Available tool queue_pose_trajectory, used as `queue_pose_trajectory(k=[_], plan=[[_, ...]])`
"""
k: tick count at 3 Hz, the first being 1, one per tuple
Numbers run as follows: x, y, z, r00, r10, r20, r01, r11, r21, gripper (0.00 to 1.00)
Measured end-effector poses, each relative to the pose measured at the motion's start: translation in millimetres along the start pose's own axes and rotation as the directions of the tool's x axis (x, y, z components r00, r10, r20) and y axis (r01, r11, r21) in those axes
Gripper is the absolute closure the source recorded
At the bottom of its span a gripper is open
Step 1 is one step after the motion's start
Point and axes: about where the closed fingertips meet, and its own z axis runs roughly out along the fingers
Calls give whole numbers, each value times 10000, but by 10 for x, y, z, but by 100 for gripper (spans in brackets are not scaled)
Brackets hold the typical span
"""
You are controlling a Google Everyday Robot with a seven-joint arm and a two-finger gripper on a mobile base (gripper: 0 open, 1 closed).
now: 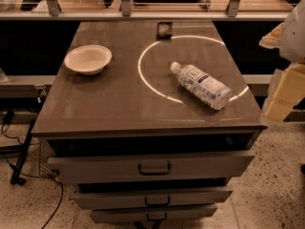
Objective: Move paper bowl near rxbar chocolate
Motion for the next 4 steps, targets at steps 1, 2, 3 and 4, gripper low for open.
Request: queue_pose_trajectory(k=[1, 2, 3, 4], plan=[[-1, -1, 0, 10000, -1, 1, 1, 10000, 2, 0], [-598, -310, 342, 9986, -336, 408, 341, 9994, -100, 0], [-1258, -605, 738, 9930, -788, 886, 811, 9965, -223, 0], [-2263, -767, 1187, 9731, -1354, 1862, 1458, 9884, -430, 0]])
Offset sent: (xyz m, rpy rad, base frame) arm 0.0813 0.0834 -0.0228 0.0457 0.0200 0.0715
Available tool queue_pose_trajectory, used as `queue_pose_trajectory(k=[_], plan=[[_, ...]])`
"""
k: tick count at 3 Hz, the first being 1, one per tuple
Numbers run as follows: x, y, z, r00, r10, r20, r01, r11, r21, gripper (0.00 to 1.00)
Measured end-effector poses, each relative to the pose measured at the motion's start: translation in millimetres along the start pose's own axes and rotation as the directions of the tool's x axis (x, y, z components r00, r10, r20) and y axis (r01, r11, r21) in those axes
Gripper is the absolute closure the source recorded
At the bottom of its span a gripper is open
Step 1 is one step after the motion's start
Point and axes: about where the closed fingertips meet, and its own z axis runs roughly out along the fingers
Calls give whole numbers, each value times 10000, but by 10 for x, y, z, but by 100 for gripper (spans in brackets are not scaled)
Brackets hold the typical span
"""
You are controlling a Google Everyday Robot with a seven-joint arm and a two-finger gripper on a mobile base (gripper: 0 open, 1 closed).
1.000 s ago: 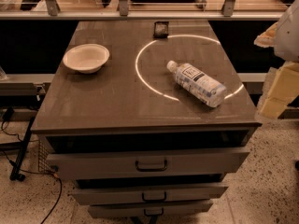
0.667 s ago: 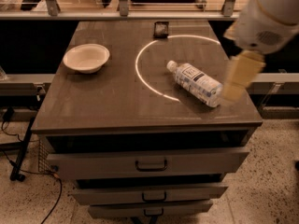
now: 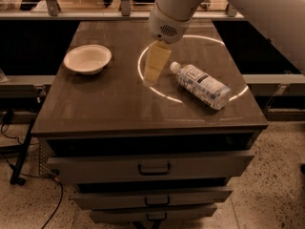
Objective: Move paper bowl near rxbar chocolate
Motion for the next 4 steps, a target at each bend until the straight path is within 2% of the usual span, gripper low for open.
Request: queue_pose_trajectory(k=[1, 2, 3, 4], plan=[[-1, 0, 0, 10000, -1, 7, 1, 10000, 1, 0], [-363, -263, 319, 9951, 558, 819, -581, 9980, 263, 0], [-671, -541, 570, 9831, 1105, 1458, -1159, 9928, 291, 0], [-1113, -915, 970, 9489, 2209, 2255, -2243, 9745, -109, 0]])
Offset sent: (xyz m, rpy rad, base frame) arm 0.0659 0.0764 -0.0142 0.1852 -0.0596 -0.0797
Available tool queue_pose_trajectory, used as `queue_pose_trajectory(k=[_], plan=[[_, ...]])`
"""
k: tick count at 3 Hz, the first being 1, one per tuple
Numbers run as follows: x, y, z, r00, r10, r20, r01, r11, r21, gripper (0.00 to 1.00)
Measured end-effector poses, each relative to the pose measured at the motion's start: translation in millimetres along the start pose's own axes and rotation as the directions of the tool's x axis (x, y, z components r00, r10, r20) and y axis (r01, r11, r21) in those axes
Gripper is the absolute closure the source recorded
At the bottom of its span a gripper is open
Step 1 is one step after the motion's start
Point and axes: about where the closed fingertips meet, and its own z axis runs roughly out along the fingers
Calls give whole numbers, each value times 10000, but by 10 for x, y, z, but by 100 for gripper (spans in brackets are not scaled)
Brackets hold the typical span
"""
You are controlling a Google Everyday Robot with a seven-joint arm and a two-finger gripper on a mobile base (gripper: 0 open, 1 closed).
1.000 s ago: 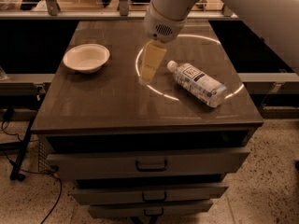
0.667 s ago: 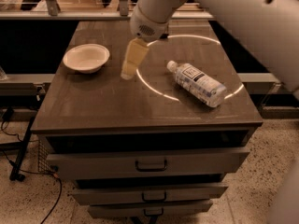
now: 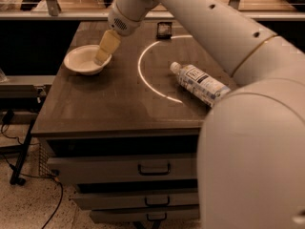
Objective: Move paper bowl near rxbar chocolate
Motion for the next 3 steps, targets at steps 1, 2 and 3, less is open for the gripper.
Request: queue_pose_trajectory(k=[1, 2, 3], plan=[[-153, -125, 285, 9964, 790, 301, -786, 9968, -121, 0], [-98, -271, 550, 9781, 2070, 200, -2072, 9783, 50, 3], [-7, -311, 644, 9615, 2747, 99, -2748, 9613, 178, 25]])
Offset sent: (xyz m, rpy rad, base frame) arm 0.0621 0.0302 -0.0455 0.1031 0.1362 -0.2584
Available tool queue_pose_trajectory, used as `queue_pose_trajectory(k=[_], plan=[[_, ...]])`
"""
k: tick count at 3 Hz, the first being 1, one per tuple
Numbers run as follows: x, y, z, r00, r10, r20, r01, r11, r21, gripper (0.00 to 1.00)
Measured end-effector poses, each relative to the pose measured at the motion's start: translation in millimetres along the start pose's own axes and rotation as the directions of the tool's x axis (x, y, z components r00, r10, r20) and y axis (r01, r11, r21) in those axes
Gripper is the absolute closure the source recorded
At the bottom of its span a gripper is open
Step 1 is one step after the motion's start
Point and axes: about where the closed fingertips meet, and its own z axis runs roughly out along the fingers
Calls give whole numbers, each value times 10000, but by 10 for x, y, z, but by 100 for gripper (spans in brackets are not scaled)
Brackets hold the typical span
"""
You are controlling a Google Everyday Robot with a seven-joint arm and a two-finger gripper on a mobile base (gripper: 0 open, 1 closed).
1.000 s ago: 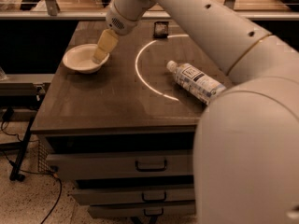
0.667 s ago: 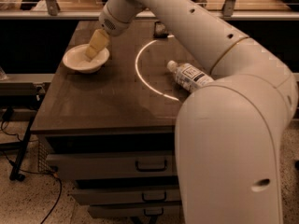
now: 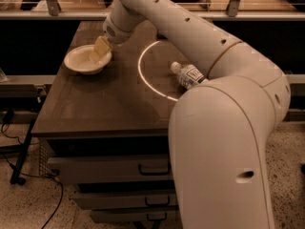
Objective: Move paper bowl near rxbar chocolate
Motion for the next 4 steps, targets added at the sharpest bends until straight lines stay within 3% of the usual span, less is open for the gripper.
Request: queue_pose_trajectory(k=[1, 2, 3, 4], plan=[[120, 55, 1, 9982, 598, -92, -598, 9982, -31, 57], [182, 148, -94, 9970, 774, 6, -774, 9970, -4, 88], [88, 219, -436, 9971, 575, 507, -596, 9974, 407, 100], [80, 202, -446, 9964, 619, 575, -644, 9970, 424, 100]])
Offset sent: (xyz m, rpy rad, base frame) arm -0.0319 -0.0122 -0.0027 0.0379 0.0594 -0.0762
